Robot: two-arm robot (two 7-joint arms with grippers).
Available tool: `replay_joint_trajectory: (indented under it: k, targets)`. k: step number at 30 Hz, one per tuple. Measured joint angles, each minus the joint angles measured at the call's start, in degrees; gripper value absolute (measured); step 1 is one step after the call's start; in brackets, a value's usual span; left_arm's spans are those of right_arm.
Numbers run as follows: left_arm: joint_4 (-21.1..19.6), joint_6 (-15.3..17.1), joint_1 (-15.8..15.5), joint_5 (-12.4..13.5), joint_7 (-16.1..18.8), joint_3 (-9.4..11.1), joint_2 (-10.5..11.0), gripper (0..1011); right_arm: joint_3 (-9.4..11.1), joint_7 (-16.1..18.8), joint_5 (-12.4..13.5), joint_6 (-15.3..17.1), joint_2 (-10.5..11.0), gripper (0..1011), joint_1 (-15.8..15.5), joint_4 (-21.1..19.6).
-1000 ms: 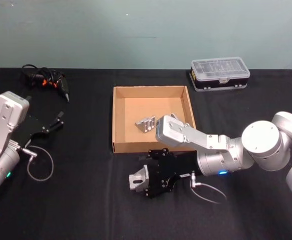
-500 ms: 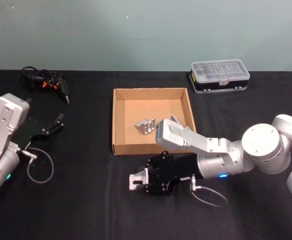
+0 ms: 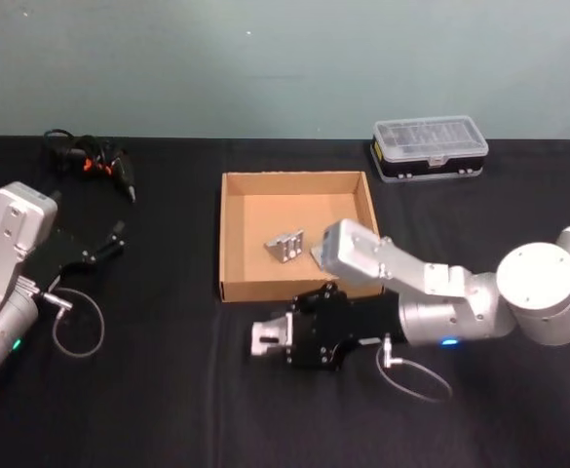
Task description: Use one hand to pick up the angle iron from the table and place it into the box.
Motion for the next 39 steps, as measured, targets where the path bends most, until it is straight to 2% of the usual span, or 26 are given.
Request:
replay_joint_trajectory:
  k: [1,5,8,11,14,16,20,21,24,25,31,32,39]
  targets:
    - [0.0,0.0,0.0,0.0,0.0,0.0,0.0,1000,0.0,0.0,0.0,0.0,0.0,460,0.0,0.0]
    - [0.0,0.0,0.0,0.0,0.0,0.0,0.0,1000,2.6,-2.5,1.6,0.1,1.4,460,-1.8,-2.9]
    - [0.0,0.0,0.0,0.0,0.0,0.0,0.0,1000,5.6,-5.8,3.1,0.6,2.2,460,-3.6,-4.5]
    - [0.0,0.0,0.0,0.0,0.0,0.0,0.0,1000,7.4,-8.0,3.6,1.0,2.3,460,-4.5,-4.9]
    - [0.0,0.0,0.0,0.0,0.0,0.0,0.0,1000,10.0,-12.1,3.8,2.1,1.7,460,-5.7,-5.3]
    - [0.0,0.0,0.0,0.0,0.0,0.0,0.0,1000,11.0,-14.0,3.7,2.7,1.2,460,-6.1,-5.3]
    - [0.0,0.0,0.0,0.0,0.0,0.0,0.0,1000,13.0,-19.0,2.9,4.7,-1.0,460,-6.6,-4.7]
    - [0.0,0.0,0.0,0.0,0.0,0.0,0.0,1000,13.7,-21.0,2.4,5.9,-2.0,460,-6.6,-4.1]
    - [0.0,0.0,0.0,0.0,0.0,0.0,0.0,1000,14.5,-23.6,1.9,7.5,-3.9,459,-6.3,-2.8]
    - [0.0,0.0,0.0,0.0,0.0,0.0,0.0,1000,14.9,-25.2,1.5,8.5,-5.2,459,-6.0,-1.9]
    - [0.0,0.0,0.0,0.0,0.0,0.0,0.0,1000,16.1,-28.9,1.0,10.4,-9.7,460,-4.4,2.4]
    - [0.0,0.0,0.0,0.0,0.0,0.0,0.0,1000,16.5,-29.9,0.8,10.6,-11.0,460,-4.0,3.7]
    - [0.0,0.0,0.0,0.0,0.0,0.0,0.0,1000,18.1,-33.8,0.5,11.2,-16.4,460,-1.9,10.4]
